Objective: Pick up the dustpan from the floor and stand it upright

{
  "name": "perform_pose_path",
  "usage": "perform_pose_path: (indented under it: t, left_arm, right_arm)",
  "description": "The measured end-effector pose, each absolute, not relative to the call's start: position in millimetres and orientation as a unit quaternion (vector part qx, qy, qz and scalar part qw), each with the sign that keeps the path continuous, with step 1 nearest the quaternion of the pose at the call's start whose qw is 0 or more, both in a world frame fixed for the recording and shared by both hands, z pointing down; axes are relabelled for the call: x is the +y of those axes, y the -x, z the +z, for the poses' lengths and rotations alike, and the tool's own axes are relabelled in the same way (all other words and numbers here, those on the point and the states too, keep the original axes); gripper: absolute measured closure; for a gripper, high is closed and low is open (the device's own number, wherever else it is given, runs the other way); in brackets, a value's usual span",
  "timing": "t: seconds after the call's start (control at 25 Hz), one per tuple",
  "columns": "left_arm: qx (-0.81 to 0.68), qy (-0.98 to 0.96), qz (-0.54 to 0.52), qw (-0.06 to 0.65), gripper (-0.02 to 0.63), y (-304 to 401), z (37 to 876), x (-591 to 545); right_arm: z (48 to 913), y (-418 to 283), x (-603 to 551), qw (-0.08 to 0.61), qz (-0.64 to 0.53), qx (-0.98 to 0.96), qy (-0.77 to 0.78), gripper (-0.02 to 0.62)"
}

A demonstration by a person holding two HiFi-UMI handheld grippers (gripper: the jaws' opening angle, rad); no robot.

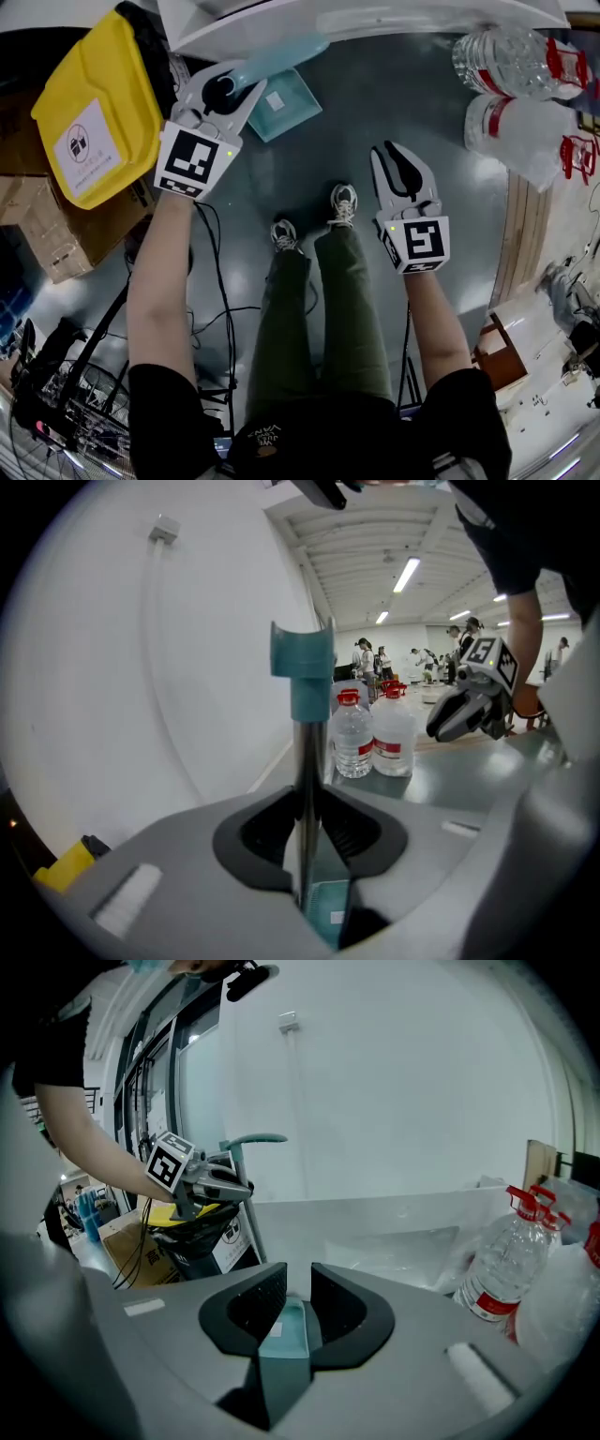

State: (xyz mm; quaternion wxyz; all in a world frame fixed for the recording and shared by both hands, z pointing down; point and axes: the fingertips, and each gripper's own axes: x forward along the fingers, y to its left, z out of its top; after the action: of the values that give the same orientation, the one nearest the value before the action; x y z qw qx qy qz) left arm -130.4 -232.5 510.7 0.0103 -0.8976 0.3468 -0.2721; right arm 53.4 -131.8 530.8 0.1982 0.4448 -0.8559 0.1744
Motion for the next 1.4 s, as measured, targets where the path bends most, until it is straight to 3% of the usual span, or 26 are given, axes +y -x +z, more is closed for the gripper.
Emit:
perform_pose_path:
  t: [0.36, 0.8, 1.4]
  left_arm:
    - [0.348, 0.874, -0.337, 0.034, 0.465, 125.9, 525.3, -231.9]
    - [0.379, 0.866, -0.326, -0.004, 0.428, 143.4, 510.5, -215.6]
    - [0.458, 0.864, -0.208, 0.001, 0.428, 161.6, 326.5, -111.6]
  right_arm:
    - [519.4, -52.7, -117.1, 0.188, 0.174, -0.851, -0.458, 0.517]
    - [482.5, -72.6, -96.6, 0.162, 0.168, -0.836, -0.496, 0.515]
    - [313.4, -46.1, -55.1, 0.077, 0.142, -0.842, -0.514, 0.517]
